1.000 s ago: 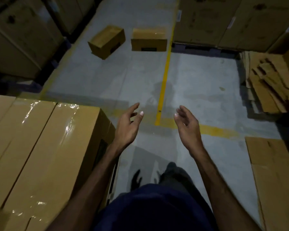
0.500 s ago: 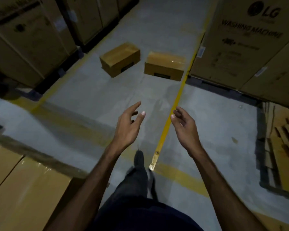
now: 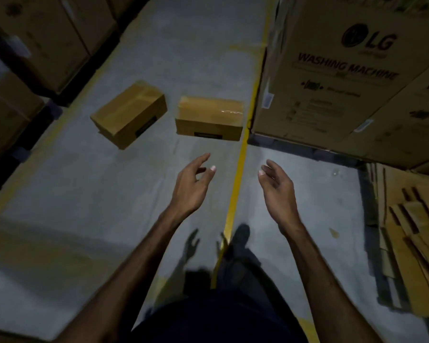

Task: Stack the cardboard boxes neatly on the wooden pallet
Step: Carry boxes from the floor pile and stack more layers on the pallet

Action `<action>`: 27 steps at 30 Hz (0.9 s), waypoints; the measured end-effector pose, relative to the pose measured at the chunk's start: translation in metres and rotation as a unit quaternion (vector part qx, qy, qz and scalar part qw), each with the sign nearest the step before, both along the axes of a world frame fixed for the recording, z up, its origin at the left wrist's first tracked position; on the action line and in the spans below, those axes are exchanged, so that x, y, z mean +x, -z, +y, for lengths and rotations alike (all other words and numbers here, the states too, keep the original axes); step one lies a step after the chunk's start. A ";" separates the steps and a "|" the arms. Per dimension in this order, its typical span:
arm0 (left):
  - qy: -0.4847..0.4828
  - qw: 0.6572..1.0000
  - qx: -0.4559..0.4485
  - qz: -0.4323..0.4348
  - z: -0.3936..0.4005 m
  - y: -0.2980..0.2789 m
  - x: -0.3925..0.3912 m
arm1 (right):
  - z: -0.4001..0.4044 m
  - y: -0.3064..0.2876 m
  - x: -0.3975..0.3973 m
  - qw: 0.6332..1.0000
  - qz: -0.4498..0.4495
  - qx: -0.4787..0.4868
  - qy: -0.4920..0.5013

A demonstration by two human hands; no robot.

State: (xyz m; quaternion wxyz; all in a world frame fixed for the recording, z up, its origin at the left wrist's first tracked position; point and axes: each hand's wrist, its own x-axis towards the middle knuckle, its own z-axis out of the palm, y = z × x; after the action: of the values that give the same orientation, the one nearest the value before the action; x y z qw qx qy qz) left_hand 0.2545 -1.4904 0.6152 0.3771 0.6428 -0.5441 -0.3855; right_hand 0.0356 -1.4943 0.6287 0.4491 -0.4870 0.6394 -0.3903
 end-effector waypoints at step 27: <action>-0.222 0.945 0.194 0.138 -0.585 0.184 0.107 | -0.730 0.176 0.122 0.925 0.224 0.130 -0.278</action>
State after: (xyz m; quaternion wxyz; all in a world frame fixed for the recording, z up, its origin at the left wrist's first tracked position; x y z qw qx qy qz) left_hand 0.3612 -2.0758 0.4308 0.3922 0.7486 -0.2447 -0.4753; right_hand 0.1572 -2.2247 0.4525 0.4438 -0.6575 0.6073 -0.0437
